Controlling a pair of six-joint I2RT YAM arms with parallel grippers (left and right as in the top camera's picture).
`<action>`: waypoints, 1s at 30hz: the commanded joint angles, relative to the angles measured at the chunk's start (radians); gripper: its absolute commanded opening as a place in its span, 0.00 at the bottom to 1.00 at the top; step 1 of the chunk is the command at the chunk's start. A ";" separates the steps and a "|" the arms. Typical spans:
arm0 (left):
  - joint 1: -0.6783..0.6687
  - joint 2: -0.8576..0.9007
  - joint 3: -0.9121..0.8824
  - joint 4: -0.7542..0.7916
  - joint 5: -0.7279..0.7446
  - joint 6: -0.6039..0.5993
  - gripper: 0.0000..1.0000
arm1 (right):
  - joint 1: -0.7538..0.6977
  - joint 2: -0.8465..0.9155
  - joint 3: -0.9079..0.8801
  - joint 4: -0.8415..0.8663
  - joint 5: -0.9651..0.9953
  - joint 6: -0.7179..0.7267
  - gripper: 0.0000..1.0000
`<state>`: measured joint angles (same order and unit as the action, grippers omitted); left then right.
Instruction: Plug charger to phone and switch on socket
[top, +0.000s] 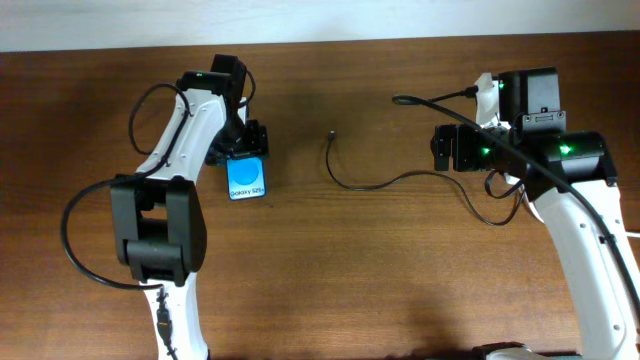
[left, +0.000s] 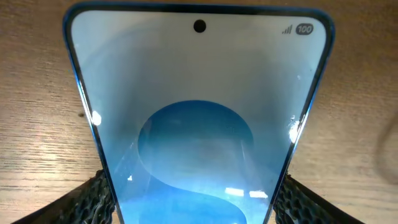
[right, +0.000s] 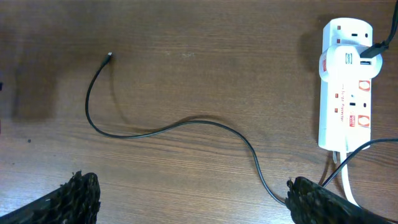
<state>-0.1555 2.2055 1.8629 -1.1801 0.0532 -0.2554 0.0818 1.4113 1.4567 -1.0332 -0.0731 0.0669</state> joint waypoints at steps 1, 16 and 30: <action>0.002 0.005 0.034 -0.003 0.090 -0.018 0.08 | -0.005 0.005 0.021 0.001 -0.003 -0.006 0.99; 0.001 0.005 0.034 -0.002 0.783 -0.864 0.00 | -0.003 0.085 0.021 0.086 -0.265 0.362 0.99; 0.001 0.005 0.034 -0.003 0.946 -0.911 0.00 | 0.334 0.246 0.021 0.309 -0.156 0.591 0.74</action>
<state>-0.1555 2.2055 1.8648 -1.1820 0.9218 -1.1500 0.3626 1.6321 1.4567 -0.7357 -0.3302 0.5694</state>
